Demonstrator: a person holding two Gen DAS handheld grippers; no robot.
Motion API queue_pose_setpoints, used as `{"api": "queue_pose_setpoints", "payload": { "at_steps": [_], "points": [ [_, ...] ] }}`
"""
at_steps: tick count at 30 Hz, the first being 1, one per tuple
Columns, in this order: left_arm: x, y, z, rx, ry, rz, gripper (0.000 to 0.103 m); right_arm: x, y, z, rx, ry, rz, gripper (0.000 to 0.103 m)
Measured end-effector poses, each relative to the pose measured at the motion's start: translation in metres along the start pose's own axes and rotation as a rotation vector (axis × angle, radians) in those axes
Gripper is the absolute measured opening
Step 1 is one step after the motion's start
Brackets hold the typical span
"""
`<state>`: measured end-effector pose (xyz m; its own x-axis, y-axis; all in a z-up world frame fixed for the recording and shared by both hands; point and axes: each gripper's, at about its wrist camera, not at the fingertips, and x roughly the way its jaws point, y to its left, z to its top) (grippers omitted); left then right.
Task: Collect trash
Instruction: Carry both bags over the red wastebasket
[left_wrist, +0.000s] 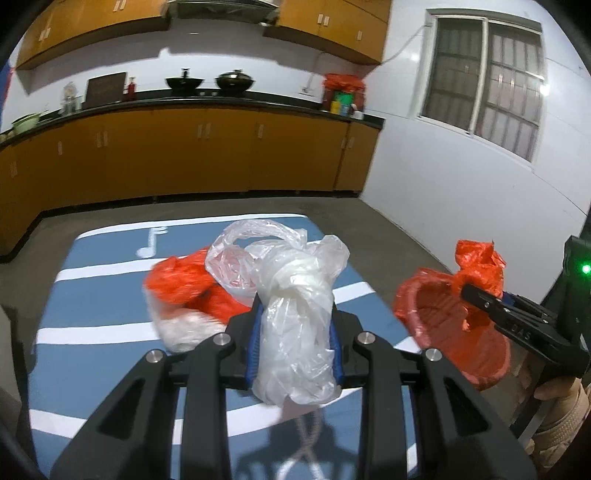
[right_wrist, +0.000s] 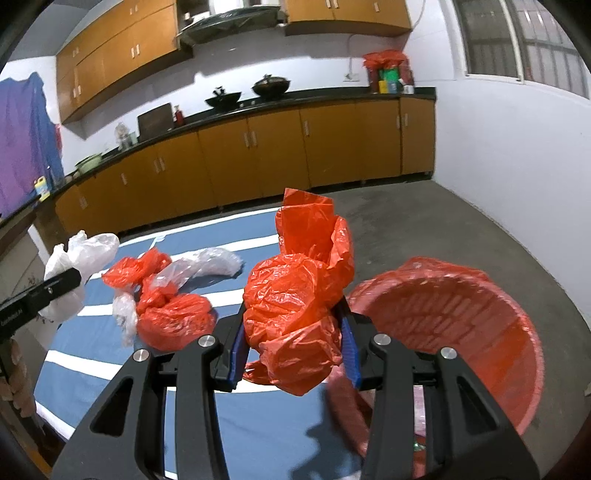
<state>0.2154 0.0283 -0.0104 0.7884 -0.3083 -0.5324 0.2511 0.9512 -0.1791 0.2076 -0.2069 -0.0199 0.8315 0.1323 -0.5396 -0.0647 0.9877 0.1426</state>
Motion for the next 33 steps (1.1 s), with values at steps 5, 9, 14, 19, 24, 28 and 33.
{"api": "queue_pose_setpoints", "payload": {
  "at_steps": [5, 9, 14, 19, 24, 28, 33],
  "points": [
    [0.014, -0.032, 0.0, 0.023, 0.011, -0.062, 0.03, -0.01, -0.018, -0.002, 0.025, -0.017, -0.04, 0.042],
    [0.027, -0.056, 0.001, 0.045, 0.022, -0.112, 0.03, -0.018, -0.035, -0.005, 0.05, -0.027, -0.072, 0.042],
    [0.04, -0.083, 0.0, 0.073, 0.033, -0.159, 0.03, -0.027, -0.055, -0.008, 0.073, -0.042, -0.116, 0.042],
    [0.057, -0.109, -0.002, 0.087, 0.051, -0.207, 0.03, -0.035, -0.069, -0.01, 0.082, -0.061, -0.168, 0.042],
    [0.074, -0.134, -0.004, 0.103, 0.067, -0.253, 0.03, -0.043, -0.084, -0.012, 0.111, -0.077, -0.208, 0.042],
    [0.086, -0.152, -0.006, 0.114, 0.078, -0.286, 0.03, -0.049, -0.095, -0.014, 0.136, -0.088, -0.23, 0.042],
    [0.103, -0.174, -0.008, 0.13, 0.097, -0.324, 0.03, -0.051, -0.106, -0.015, 0.16, -0.097, -0.244, 0.042]
  ]
}}
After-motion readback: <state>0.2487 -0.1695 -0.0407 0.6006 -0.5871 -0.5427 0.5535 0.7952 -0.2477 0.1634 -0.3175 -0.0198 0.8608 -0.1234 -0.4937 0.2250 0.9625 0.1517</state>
